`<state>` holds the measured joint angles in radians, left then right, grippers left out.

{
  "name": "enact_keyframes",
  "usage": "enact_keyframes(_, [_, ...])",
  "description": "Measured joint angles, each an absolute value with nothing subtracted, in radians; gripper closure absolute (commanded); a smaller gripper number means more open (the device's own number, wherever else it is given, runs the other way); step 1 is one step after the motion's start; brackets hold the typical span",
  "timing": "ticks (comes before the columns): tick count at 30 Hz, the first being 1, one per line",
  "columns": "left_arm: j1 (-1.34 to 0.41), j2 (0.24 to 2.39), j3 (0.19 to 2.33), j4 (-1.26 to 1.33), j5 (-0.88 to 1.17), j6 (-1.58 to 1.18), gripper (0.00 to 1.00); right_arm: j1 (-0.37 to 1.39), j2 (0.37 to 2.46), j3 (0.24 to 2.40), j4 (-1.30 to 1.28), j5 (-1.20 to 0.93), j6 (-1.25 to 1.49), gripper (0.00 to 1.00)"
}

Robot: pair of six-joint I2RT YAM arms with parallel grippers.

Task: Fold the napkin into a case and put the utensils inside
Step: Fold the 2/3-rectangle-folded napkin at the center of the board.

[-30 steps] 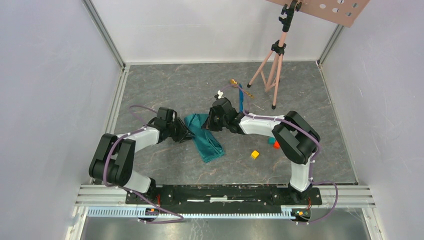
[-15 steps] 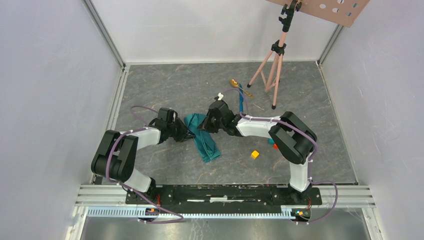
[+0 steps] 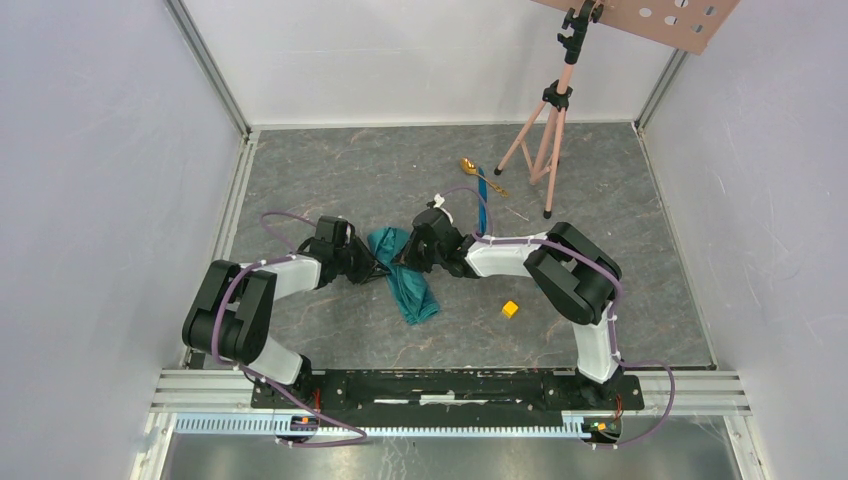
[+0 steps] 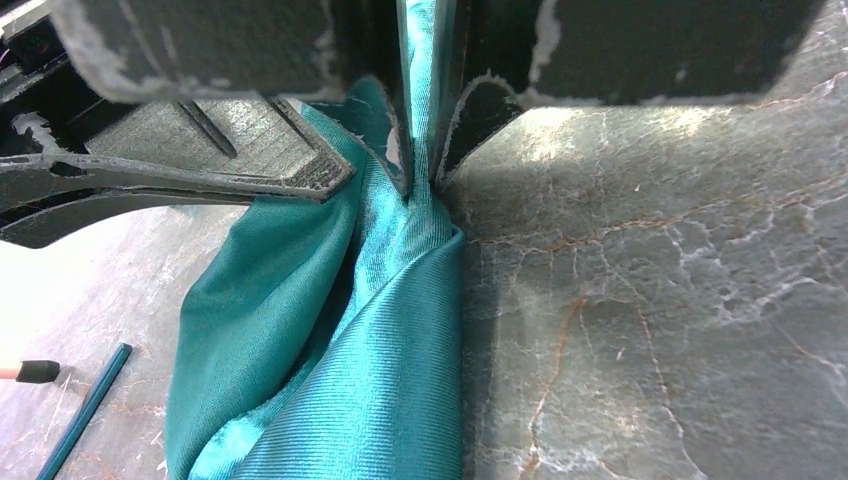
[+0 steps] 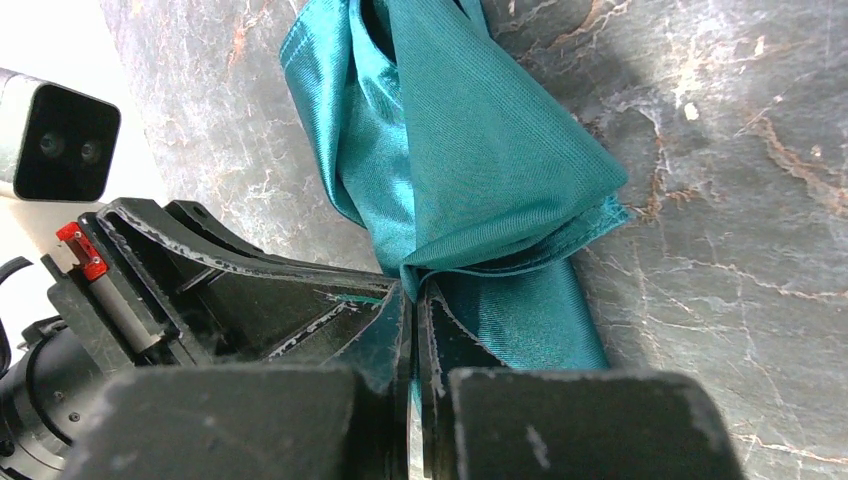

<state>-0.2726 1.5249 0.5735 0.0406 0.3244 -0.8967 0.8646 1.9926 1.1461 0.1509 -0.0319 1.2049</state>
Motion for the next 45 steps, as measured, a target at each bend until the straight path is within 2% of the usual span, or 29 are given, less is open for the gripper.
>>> enact_keyframes(19, [-0.273,1.512,0.558,0.054,0.32,-0.896,0.83,0.869,2.052,1.172,0.183,-0.003,1.232,1.0])
enact_keyframes(22, [-0.273,1.497,0.556,0.032,0.314,-0.881,0.75,0.869,2.053,1.172,0.192,-0.004,1.222,1.0])
enact_keyframes(27, [-0.273,1.433,0.546,-0.028,0.308,-0.827,0.47,0.868,2.053,1.172,0.195,-0.005,1.19,1.0])
enact_keyframes(30, [-0.274,1.362,0.522,-0.062,0.319,-0.806,0.39,0.868,2.053,1.172,0.201,-0.007,1.179,1.0])
enact_keyframes(33, [-0.291,1.287,0.509,-0.105,0.314,-0.791,0.38,0.866,2.053,1.172,0.205,-0.014,1.173,0.99])
enact_keyframes(37, [-0.366,1.266,0.516,-0.134,0.281,-0.787,0.4,0.863,2.053,1.172,0.217,-0.027,1.172,0.98])
enact_keyframes(42, [-0.434,1.352,0.535,-0.132,0.242,-0.788,0.57,0.863,2.053,1.172,0.224,-0.041,1.172,0.95])
enact_keyframes(45, [-0.439,1.385,0.551,-0.121,0.223,-0.79,0.68,0.863,2.053,1.172,0.224,-0.049,1.17,0.78])
